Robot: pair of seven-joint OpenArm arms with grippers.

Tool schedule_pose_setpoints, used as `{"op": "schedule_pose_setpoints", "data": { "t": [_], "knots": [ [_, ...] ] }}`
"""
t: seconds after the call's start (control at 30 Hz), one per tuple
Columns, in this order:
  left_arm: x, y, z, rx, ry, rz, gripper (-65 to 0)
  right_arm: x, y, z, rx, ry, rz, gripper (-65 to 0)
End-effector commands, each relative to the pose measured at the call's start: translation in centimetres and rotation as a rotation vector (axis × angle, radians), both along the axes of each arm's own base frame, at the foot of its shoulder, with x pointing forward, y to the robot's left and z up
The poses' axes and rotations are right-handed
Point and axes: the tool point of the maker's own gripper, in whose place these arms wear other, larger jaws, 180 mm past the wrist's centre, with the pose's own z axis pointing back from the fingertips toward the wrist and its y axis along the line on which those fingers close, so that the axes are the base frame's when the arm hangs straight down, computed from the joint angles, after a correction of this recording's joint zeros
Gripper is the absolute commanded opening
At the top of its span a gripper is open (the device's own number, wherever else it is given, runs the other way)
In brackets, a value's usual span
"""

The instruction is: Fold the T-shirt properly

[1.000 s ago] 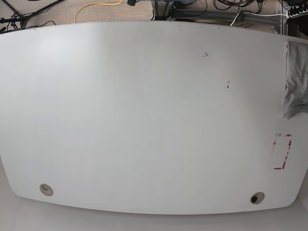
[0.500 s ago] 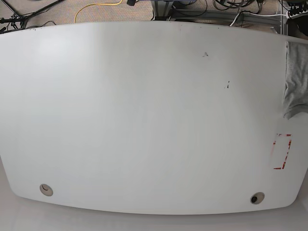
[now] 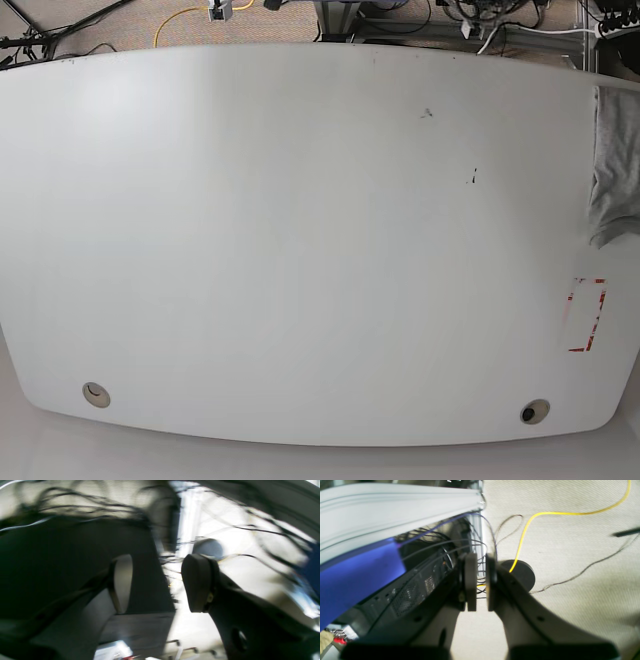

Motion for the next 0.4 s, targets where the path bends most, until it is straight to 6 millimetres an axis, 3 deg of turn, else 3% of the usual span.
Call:
{"op": "schedule_pose_setpoints", "data": {
  "t": [0.0,0.37],
  "knots": [
    [-0.2,1.2,-0.1,0.044,0.025,-0.021,-33.7,-0.5,-0.3,-0.2,-0.008,0.018,-0.007,-59.5],
    [1.7,1.4,-0.4,0.084,0.02,-0.045,-33.7,0.2,-0.1,-0.7,-0.003,0.035,-0.016,-59.5]
  ]
}}
